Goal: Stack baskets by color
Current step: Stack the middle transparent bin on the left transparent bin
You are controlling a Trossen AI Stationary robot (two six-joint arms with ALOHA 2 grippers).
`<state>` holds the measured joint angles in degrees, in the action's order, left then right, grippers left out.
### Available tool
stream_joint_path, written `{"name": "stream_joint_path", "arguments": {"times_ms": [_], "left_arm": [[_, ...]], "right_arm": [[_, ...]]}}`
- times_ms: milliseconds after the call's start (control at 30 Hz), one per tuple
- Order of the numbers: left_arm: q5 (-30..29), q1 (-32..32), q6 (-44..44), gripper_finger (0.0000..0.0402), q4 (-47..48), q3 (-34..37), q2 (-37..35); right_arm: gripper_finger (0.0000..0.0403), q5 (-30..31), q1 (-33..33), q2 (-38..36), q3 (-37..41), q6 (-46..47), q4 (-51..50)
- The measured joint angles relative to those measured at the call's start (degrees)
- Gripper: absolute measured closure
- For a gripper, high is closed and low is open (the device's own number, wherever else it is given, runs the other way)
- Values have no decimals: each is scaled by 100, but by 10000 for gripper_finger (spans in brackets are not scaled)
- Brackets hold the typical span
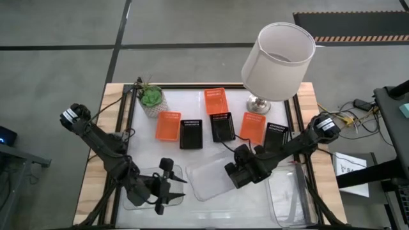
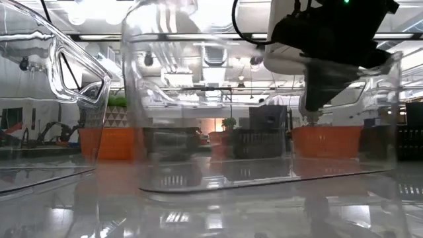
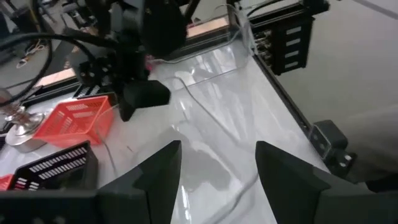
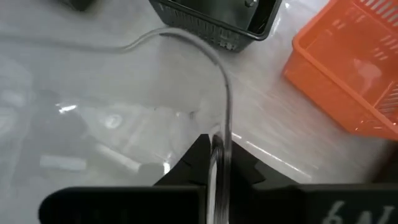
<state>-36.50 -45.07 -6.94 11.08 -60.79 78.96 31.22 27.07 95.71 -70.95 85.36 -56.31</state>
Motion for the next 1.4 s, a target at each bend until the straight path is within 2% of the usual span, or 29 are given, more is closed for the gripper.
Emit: {"name": "stream_joint_path", "arguments": {"times_ms": [267, 400, 533, 767, 967, 1067, 1300, 1400], "left_arm": [[-244, -445, 57, 210, 47, 373, -437], [-328, -611, 469, 210, -219, 432, -530], [-335, -592, 1246, 210, -1000, 664, -311], [-313, -805, 1798, 210, -870, 505, -367], [-329, -1197, 2087, 210, -528, 245, -679], [-363, -1496, 2079, 210, -151, 47, -947], [-487, -2266, 2088, 210, -112, -103, -1610], [-890, -2573, 2224, 210, -96, -103, -1827]], "right_arm": [[393, -252, -43, -613, -250, -457, -83], [393, -295, -94, -871, -426, -718, -51], [394, -289, -161, -936, -592, -933, -66], [394, -640, -381, -935, -1192, -1220, -42], [394, -531, -534, -724, -1868, -1545, -7], [394, -251, -550, -513, -2163, -1559, 20], [394, -6, -652, 382, -2943, -1219, 138], [394, 26, -671, 829, -3467, -962, 178]]}}
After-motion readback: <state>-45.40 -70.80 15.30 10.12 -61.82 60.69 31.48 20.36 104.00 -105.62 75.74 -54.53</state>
